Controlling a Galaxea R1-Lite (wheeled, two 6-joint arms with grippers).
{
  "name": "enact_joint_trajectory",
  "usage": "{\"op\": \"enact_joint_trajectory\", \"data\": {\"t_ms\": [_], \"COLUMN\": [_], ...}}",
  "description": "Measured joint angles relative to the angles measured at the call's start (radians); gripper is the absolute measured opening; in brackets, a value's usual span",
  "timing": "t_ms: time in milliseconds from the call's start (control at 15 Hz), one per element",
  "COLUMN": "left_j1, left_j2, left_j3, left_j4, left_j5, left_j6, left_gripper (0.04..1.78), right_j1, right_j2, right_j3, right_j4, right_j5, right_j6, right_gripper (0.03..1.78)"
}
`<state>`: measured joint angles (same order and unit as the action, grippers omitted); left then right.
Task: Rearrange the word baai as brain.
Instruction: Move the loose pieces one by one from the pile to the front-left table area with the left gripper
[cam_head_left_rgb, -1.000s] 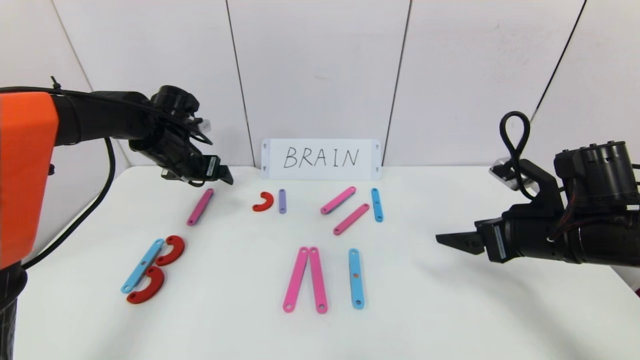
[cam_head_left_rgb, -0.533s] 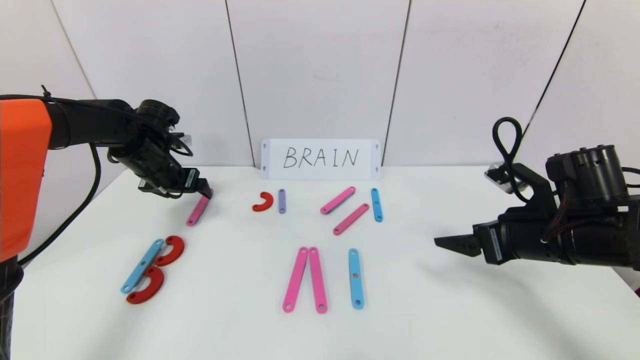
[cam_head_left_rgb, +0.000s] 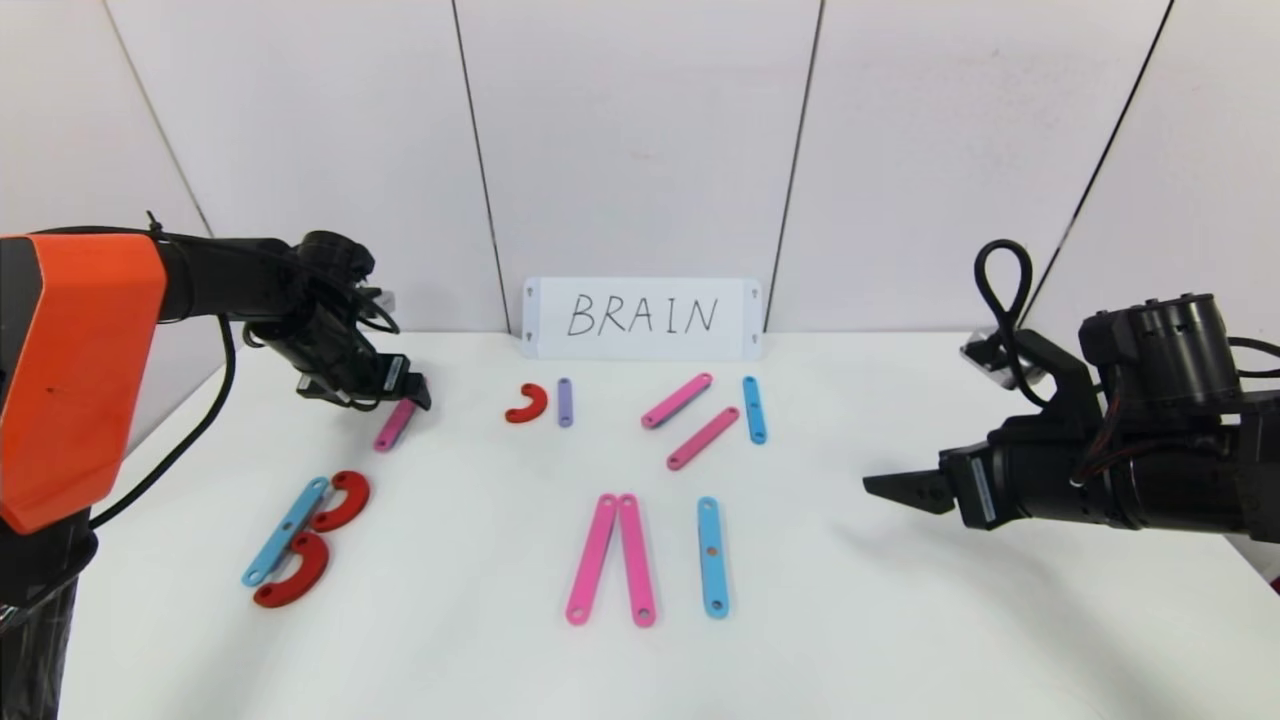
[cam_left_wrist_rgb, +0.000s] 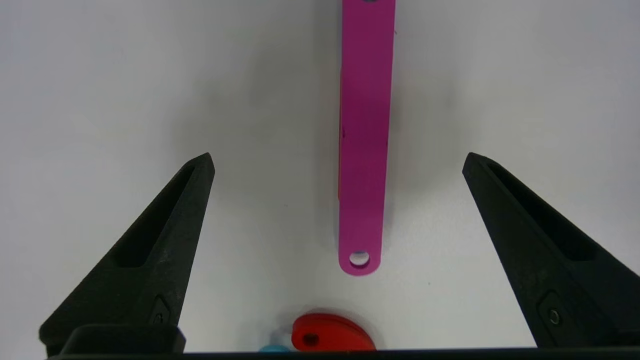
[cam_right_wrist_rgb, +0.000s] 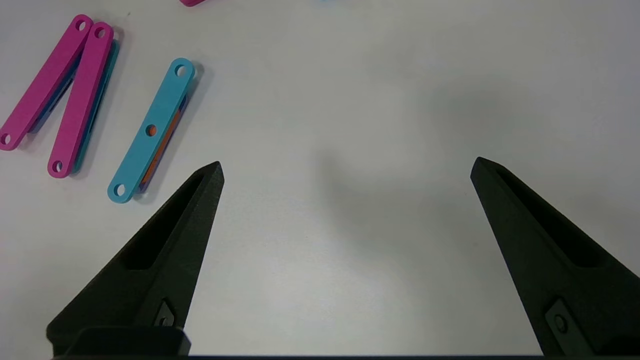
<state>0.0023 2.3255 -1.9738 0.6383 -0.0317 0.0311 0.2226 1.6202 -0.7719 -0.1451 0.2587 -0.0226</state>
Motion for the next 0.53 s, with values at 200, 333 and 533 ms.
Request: {"op": "enact_joint_trajectory", "data": {"t_ms": [200,333,533], "left_j1": [-0.001,-0.001,-0.005], "left_j2": [0.034,0.048,0.056], "left_j3": [0.000,0.000,-0.001], "left_j4": [-0.045,-0.063,-0.069], "left_j5": [0.000,0.000,0.001], "left_j6": [-0.002,-0.005,-0.007], "left_gripper": [1.71,1.57,1.17], "right_j1": [0.000,0.000,0.000], "right_j2": [0.003,0.003,0.003], "right_j3": [0.000,0.000,0.001], "right_j4": [-0.001,-0.001,-0.001], "right_j5": [0.000,0.000,0.000], "right_j6": [0.000,0.000,0.000], "right_gripper": [1.73,1.73,1.73]}}
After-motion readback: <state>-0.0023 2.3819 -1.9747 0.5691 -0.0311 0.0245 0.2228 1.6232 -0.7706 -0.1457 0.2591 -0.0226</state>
